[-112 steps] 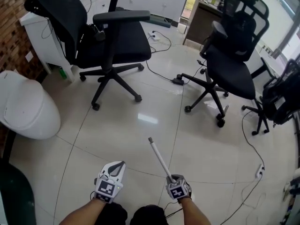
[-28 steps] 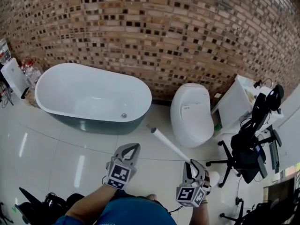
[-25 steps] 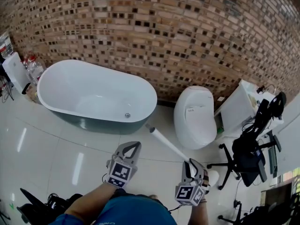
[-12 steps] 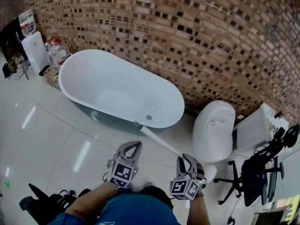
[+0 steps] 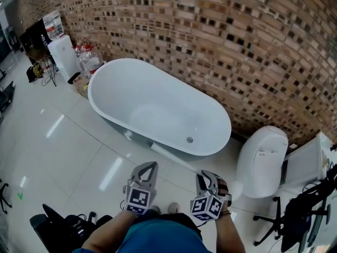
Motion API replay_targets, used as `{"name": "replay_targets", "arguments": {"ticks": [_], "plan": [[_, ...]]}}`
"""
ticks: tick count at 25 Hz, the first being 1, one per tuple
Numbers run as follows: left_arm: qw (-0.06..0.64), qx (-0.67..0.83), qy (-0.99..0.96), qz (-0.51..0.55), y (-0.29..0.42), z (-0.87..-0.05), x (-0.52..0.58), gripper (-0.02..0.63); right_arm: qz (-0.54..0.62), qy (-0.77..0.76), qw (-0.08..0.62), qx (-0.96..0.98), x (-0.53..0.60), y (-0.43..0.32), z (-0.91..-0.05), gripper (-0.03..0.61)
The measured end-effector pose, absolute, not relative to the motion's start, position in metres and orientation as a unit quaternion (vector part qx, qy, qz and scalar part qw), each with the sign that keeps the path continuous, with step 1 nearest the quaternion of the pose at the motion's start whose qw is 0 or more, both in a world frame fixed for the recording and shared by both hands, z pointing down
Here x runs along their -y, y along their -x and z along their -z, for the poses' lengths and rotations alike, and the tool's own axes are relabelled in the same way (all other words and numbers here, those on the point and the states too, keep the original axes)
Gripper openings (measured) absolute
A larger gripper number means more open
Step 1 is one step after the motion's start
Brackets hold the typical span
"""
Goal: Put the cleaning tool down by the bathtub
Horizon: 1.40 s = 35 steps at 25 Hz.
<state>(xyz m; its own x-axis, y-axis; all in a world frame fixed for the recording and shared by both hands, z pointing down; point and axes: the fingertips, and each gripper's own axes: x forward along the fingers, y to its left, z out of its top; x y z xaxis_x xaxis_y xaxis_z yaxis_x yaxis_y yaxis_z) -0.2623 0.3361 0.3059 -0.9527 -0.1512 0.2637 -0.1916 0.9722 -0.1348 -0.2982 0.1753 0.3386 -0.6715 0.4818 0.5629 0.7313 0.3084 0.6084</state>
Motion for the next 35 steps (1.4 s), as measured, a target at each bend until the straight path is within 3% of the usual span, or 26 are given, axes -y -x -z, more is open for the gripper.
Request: {"name": "replay_targets", "arguments": {"ticks": [15, 35], "plan": [[0.158, 0.981, -0.066, -0.091, 0.276, -0.37, -0.445, 0.0, 0.469, 0.438, 0.186, 0.744, -0.302, 0.336, -0.417, 0.092], [0.192, 0.98, 0.024, -0.037, 0.339, -0.645, -0.523, 0.0, 0.503, 0.49, 0.25, 0.667, -0.382, 0.401, -0.726, 0.092]]}}
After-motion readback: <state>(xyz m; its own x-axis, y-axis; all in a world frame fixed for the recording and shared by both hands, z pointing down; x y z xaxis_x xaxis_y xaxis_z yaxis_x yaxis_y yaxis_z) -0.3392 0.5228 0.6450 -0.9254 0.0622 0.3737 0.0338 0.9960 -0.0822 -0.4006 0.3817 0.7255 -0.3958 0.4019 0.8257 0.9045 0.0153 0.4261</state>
